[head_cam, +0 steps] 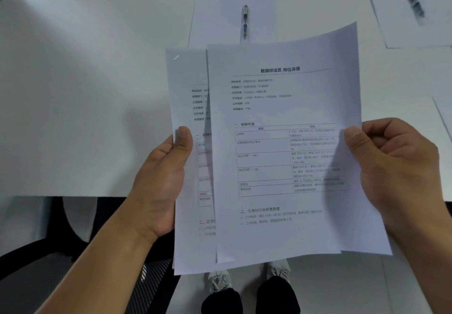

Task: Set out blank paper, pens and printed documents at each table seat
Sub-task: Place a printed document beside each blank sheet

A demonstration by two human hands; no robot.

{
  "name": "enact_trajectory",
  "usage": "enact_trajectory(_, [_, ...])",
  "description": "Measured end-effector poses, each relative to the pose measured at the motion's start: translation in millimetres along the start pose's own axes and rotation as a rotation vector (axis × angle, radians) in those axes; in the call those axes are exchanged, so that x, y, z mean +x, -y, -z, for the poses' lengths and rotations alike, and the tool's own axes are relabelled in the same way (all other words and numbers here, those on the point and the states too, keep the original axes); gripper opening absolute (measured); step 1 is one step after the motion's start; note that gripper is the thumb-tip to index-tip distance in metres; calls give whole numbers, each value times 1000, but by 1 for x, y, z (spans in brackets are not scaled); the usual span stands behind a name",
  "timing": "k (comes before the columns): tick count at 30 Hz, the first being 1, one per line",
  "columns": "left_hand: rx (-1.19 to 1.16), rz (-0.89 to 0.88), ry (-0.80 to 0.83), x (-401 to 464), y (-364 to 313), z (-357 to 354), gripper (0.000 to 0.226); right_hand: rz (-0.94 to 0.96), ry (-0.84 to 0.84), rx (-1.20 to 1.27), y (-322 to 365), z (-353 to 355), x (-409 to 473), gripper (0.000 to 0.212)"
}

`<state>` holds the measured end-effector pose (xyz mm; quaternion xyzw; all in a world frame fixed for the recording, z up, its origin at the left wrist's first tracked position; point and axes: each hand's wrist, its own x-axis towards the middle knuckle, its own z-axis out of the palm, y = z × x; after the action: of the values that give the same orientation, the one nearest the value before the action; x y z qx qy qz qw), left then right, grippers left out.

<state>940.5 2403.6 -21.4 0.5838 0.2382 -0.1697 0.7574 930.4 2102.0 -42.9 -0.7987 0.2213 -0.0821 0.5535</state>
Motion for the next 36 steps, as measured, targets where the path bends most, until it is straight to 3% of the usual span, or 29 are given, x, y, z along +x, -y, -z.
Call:
enact_trajectory(16, [-8, 15, 10, -1, -4, 24, 39, 52, -127, -464, -51, 23, 51, 19])
enact_trajectory(36, [-104, 6, 77, -3, -16, 22, 44, 102, -88, -477, -48, 12, 56, 9])
